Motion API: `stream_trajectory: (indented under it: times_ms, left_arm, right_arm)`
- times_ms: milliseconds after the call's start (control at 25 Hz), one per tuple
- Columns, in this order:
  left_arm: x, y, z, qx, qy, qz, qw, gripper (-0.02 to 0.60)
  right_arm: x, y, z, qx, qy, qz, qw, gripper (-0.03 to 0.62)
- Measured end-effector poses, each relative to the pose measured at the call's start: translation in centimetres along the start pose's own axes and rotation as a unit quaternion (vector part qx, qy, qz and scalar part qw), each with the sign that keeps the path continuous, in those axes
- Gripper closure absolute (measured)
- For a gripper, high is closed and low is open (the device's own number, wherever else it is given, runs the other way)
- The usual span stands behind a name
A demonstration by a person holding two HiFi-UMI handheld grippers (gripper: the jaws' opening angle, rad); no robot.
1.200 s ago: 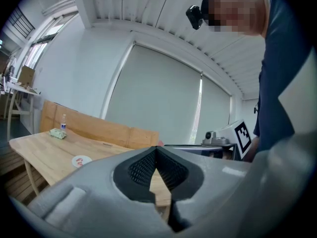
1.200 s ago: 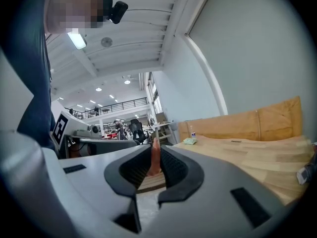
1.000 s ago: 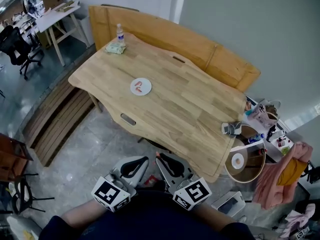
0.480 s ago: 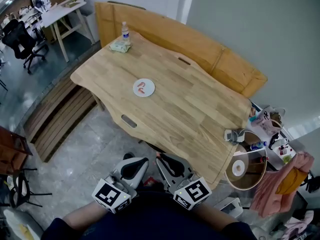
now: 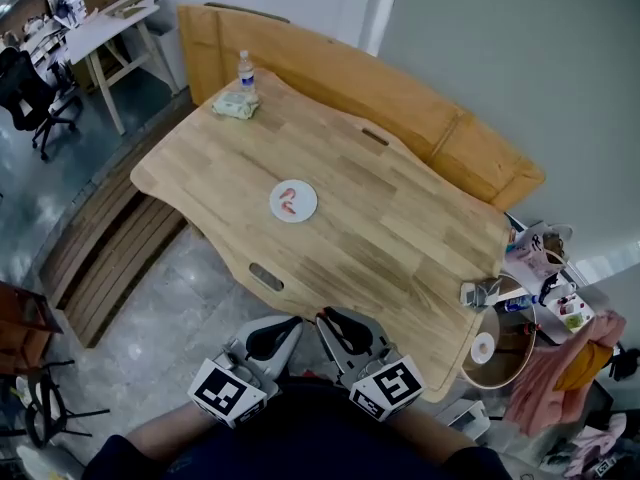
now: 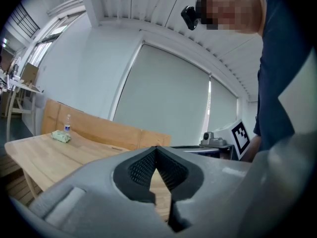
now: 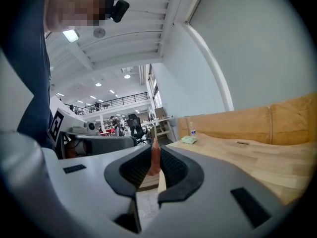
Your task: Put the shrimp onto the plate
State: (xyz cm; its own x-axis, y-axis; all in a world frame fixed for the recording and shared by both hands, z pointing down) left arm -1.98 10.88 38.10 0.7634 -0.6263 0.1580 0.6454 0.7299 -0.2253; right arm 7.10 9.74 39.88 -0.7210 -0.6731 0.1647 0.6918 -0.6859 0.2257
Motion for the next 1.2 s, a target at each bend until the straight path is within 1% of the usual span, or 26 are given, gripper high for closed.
stream_trajectory:
  times_ms: [160,320,440,560,800,1000,1080,1200]
  left_arm:
    - [1.2,-4.5,-1.3,0.002,-0.003,0.017,0.9999,0.577]
    - [2.0,-8.8,-2.7,0.004,-0.007,0.036,0.9993,0.577]
    - [2.5,-11.3,-3.7,0.004,-0.012,0.049,0.9987,0.577]
    - [2.9,-13.1,-4.2,0.006,-0.016,0.056,0.9983,0.577]
    - [4.3,-15.0,-4.4,-0.005,-0.021,0.044,0.9988,0.577]
    - [5.4,-15.8,-5.1,-0.005,-0.016,0.031,0.9994,0.577]
    - [5.8,-16.2,-5.2,-0.005,-0.011,0.023,0.9997,0.577]
    - [6.2,-16.4,-4.8,-0.013,-0.017,0.011,0.9997,0.577]
  right_arm:
    - [4.3,1.3,-1.0,0.002,-0.003,0.014,1.0,0.533]
    - [8.1,2.5,-1.8,0.008,-0.009,0.036,0.999,0.533]
    - [10.2,3.6,-2.4,0.018,-0.01,0.055,0.998,0.533]
    - [12.0,4.4,-2.7,0.022,-0.01,0.064,0.998,0.533]
    - [14.1,5.9,-3.1,0.03,-0.01,0.056,0.998,0.533]
    - [15.1,7.8,-3.0,0.022,-0.027,0.044,0.998,0.533]
    - [15.4,8.8,-2.6,0.025,-0.033,0.044,0.998,0.532]
    - [16.1,10.3,-2.1,0.029,-0.042,0.049,0.997,0.533]
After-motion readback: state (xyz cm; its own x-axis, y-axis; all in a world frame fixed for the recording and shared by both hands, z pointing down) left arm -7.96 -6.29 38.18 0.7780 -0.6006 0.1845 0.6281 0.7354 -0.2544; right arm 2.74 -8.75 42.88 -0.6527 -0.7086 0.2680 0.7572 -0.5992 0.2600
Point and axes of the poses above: the fingertips, and each gripper's own axes: x forward along the fingers, y to its right, z out of its underside, the point moved 4 cm from there along -x, backward along the fingers, and after that the axes turned 2 degrees about -y, right-handed, at the moved point
